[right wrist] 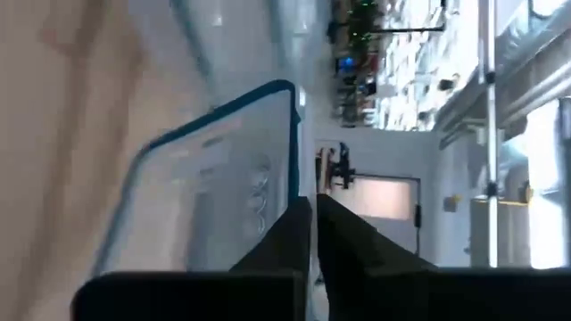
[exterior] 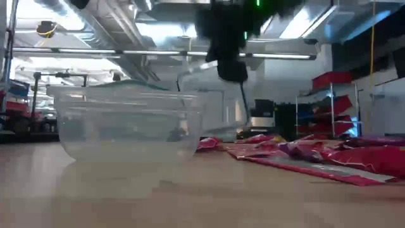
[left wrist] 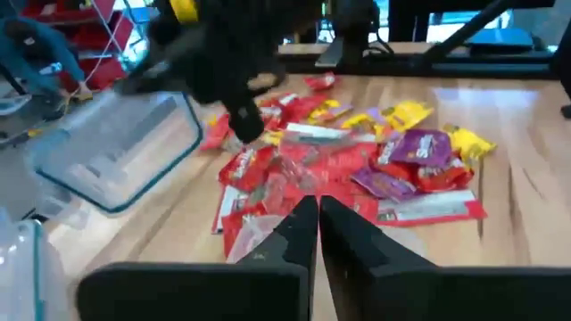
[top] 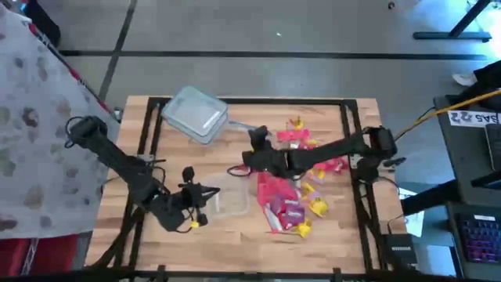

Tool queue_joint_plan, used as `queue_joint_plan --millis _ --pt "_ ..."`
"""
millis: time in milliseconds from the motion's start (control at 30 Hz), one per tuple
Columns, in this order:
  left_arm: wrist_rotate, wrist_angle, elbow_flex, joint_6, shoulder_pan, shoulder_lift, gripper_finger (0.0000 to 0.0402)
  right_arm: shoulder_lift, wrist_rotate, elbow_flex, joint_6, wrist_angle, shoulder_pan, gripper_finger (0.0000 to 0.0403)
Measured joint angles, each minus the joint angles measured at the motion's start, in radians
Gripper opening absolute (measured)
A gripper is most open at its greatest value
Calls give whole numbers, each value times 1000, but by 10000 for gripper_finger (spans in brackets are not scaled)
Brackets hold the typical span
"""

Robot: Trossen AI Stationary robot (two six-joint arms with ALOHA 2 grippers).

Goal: Sort candy
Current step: Open the square transparent bin, then put the yellow candy into the square transparent bin

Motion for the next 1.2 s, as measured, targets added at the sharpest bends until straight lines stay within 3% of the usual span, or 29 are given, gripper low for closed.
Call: queue_joint_plan --millis 233,467,600,733,933,1067,1200 --pt "2 3 0 -18 2 23 0 8 -305 -83 305 36 3 0" --pt "1 15 0 -59 18 23 0 7 -418 -67 494 28 -45 6" --pt "0 16 0 -76 23 23 0 7 -481 -67 589 34 -52 47" --pt "0 41 0 -78 23 23 0 -10 -520 -67 670 16 -25 118" --pt "-1 42 0 -93 24 23 0 -94 -494 -67 715 -86 73 194" --pt "-1 42 0 -97 24 23 0 -200 -487 -66 841 -220 187 203" --pt "-1 41 0 -106 27 23 0 -294 -585 -66 1048 -374 323 199"
